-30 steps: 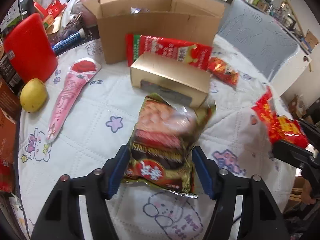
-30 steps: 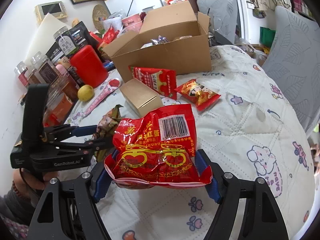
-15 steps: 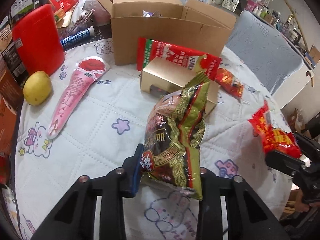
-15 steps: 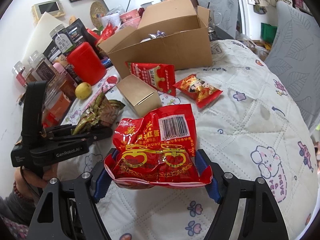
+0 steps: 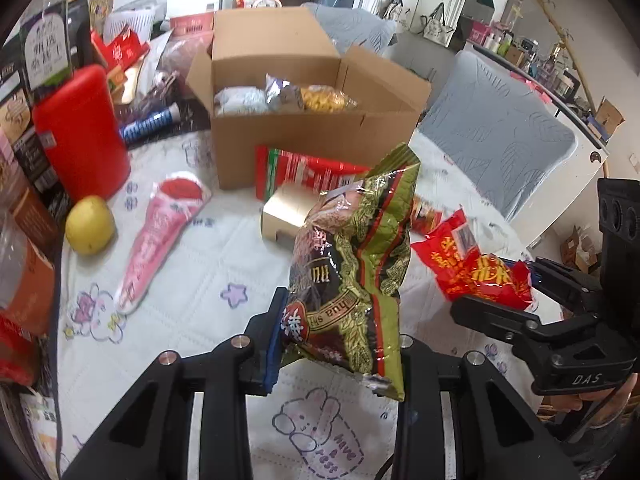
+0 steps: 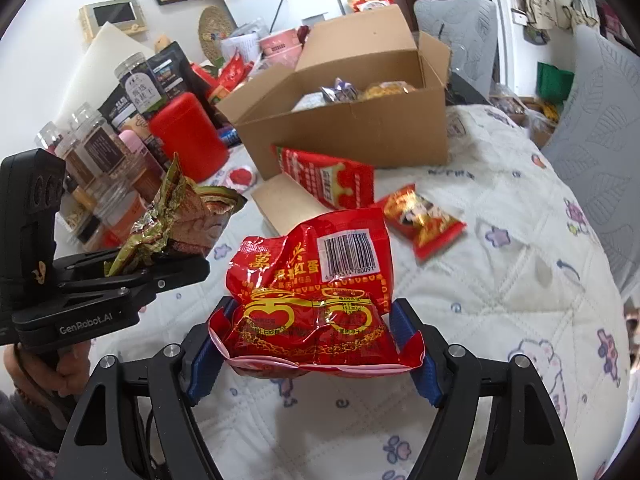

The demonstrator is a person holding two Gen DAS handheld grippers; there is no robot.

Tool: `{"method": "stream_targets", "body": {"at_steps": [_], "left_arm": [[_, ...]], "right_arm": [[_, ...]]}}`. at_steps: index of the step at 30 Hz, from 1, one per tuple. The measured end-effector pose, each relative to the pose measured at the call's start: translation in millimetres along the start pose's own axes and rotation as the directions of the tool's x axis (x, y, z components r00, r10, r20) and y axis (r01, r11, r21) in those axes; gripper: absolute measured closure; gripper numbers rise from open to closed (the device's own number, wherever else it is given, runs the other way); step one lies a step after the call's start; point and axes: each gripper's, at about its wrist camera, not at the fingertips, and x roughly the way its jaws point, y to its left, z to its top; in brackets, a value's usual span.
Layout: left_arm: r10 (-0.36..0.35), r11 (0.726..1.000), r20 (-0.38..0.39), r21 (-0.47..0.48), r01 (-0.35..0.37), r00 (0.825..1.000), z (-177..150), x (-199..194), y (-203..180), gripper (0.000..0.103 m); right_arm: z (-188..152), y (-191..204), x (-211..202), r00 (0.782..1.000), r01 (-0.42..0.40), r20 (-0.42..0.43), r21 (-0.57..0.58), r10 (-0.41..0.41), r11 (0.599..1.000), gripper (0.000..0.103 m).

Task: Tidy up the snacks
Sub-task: 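Lift the red bag and chip bag and carry both toward the box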

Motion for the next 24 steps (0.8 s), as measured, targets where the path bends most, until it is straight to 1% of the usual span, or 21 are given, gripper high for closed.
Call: {"method": "stream_targets", "body": {"at_steps": [9, 12, 24], "left_arm": [[-0.001, 1.0, 0.067, 0.013, 0.0, 0.998, 35.8, -8.9, 0.7, 0.071], [-0.014, 1.0, 0.086, 0.012, 0.013, 0.996, 51.3, -10.2, 2.9, 0.071], [-0.015, 0.998, 0.177, 0.06, 0.004, 0.984, 113.7, -10.7, -1.5, 0.071]], "right_arm": [[38.5, 9.7, -3.9, 0.998, -0.013, 0.054, -0.065, 0.017, 0.998, 0.025], [54.9, 10.6, -5.2, 0.997, -0.012, 0.069, -0.082, 0.018, 0.997, 0.025], [116.7, 8.2, -6.1, 0.989, 0.0, 0.143, -0.144, 0.02, 0.99, 0.025]]}}
